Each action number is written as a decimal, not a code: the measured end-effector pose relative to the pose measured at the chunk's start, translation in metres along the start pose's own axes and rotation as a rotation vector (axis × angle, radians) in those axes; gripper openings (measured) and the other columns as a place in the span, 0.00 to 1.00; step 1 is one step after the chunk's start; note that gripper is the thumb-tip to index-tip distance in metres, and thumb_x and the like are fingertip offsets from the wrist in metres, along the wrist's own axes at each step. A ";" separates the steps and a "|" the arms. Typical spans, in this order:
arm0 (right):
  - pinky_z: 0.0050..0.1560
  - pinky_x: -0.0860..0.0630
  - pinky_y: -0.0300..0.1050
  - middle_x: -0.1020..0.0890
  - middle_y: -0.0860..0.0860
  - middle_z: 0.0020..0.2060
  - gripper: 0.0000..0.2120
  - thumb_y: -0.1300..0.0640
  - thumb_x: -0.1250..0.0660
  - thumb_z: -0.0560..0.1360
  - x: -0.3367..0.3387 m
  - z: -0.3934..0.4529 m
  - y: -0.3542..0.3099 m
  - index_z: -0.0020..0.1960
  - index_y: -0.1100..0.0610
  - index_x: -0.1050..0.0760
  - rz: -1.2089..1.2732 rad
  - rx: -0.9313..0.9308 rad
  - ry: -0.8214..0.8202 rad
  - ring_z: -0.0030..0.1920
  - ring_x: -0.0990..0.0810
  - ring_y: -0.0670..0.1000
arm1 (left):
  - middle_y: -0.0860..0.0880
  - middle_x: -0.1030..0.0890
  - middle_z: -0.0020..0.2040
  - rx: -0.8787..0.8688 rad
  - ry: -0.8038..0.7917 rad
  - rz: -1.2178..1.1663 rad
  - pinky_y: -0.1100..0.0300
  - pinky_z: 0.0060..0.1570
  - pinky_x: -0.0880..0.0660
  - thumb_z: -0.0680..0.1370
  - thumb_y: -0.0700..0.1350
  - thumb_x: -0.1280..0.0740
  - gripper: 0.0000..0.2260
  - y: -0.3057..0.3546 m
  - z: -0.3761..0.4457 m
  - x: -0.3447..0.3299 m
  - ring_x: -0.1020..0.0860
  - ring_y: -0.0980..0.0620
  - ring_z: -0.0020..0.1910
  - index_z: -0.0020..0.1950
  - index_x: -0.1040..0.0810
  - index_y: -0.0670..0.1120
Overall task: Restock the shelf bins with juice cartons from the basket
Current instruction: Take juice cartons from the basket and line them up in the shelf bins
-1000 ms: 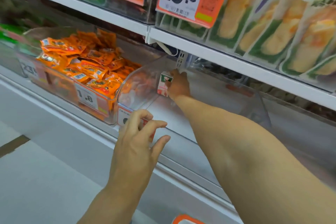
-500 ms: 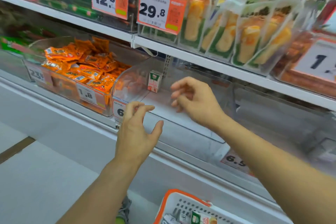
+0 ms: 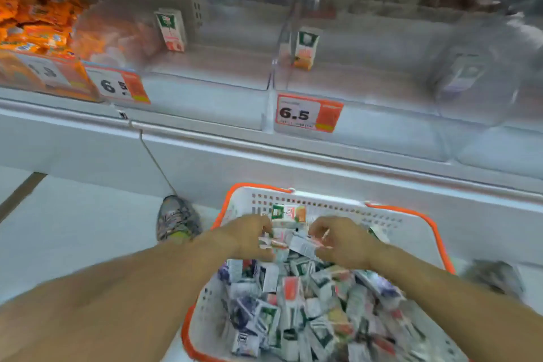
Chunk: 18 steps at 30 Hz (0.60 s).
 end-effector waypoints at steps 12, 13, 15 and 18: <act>0.62 0.25 0.51 0.27 0.50 0.66 0.32 0.57 0.24 0.70 -0.063 0.040 0.021 0.70 0.52 0.33 -0.118 -0.124 0.088 0.66 0.27 0.54 | 0.48 0.26 0.68 0.167 0.038 0.060 0.54 0.59 0.28 0.66 0.56 0.20 0.40 -0.021 0.023 -0.027 0.25 0.45 0.63 0.73 0.34 0.48; 0.61 0.25 0.50 0.26 0.49 0.65 0.31 0.56 0.23 0.70 -0.061 0.040 0.022 0.69 0.51 0.32 -0.119 -0.135 0.098 0.64 0.26 0.53 | 0.48 0.26 0.68 0.191 0.039 0.023 0.54 0.60 0.27 0.65 0.54 0.19 0.40 -0.020 0.024 -0.026 0.25 0.45 0.63 0.73 0.34 0.48; 0.58 0.23 0.50 0.23 0.48 0.62 0.27 0.55 0.22 0.69 -0.057 0.042 0.024 0.64 0.49 0.29 -0.112 -0.146 0.110 0.61 0.24 0.53 | 0.47 0.26 0.69 0.233 0.039 -0.023 0.52 0.63 0.28 0.64 0.53 0.18 0.41 -0.019 0.026 -0.025 0.26 0.45 0.65 0.72 0.32 0.46; 0.54 0.21 0.51 0.20 0.48 0.57 0.19 0.56 0.24 0.70 -0.049 0.041 0.025 0.58 0.48 0.25 -0.089 -0.148 0.139 0.55 0.20 0.53 | 0.46 0.26 0.69 0.260 0.036 -0.055 0.54 0.63 0.28 0.64 0.54 0.19 0.40 -0.020 0.027 -0.022 0.26 0.45 0.66 0.71 0.30 0.43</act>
Point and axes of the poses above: each hand's wrist, its own z-axis towards the middle knuckle, its own x-axis out of the back of the hand, y = z × x, the point moved 5 cm from there along z, towards the middle knuckle
